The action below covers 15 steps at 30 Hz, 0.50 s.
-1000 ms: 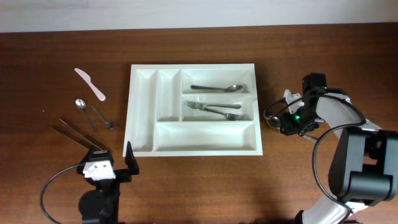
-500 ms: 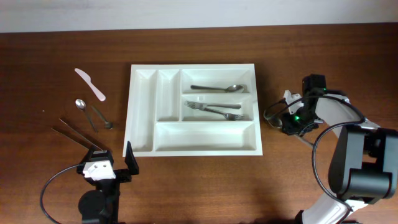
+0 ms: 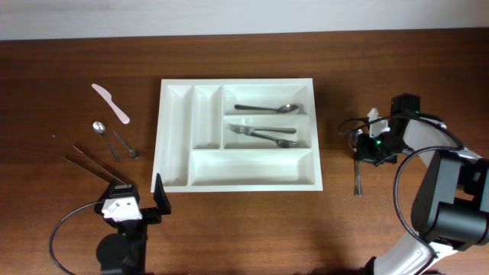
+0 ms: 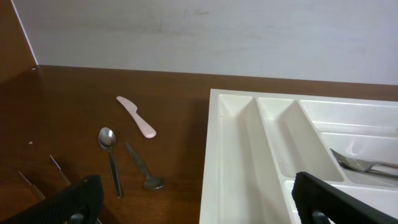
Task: Pack container
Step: 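Move the right gripper down to the remaining spoon and grasp it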
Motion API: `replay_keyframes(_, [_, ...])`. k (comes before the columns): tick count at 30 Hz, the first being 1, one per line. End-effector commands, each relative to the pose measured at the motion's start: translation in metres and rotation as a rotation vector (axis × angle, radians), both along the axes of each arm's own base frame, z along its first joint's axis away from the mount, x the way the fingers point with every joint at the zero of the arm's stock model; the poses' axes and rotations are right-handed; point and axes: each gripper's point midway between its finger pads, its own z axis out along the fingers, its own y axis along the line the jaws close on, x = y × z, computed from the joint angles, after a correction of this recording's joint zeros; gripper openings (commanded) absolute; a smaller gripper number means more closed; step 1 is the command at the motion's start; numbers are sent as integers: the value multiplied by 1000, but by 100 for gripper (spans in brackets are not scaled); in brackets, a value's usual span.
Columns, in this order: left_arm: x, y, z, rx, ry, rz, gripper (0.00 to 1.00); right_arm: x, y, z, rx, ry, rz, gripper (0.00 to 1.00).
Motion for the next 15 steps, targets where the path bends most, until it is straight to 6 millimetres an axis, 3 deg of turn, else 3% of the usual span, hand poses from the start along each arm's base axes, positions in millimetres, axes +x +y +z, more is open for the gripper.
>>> replay_keyframes(1, [0, 0, -1, 11, -3, -5, 99, -33, -14, -39, -23, 148, -67, 4])
replay_keyframes(5, [0, 0, -1, 11, -3, -5, 99, -29, -16, -36, -15, 145, -98, 4])
replay_keyframes(8, [0, 0, -1, 11, -3, -5, 99, -12, -18, -19, -4, 117, -99, 4])
replay_keyframes(14, [0, 0, -1, 11, -3, -5, 99, 45, -37, 62, -34, 12, -101, 4])
replay_keyframes(15, [0, 0, -1, 11, -3, -5, 99, 48, -39, 69, -37, 2, -101, 4])
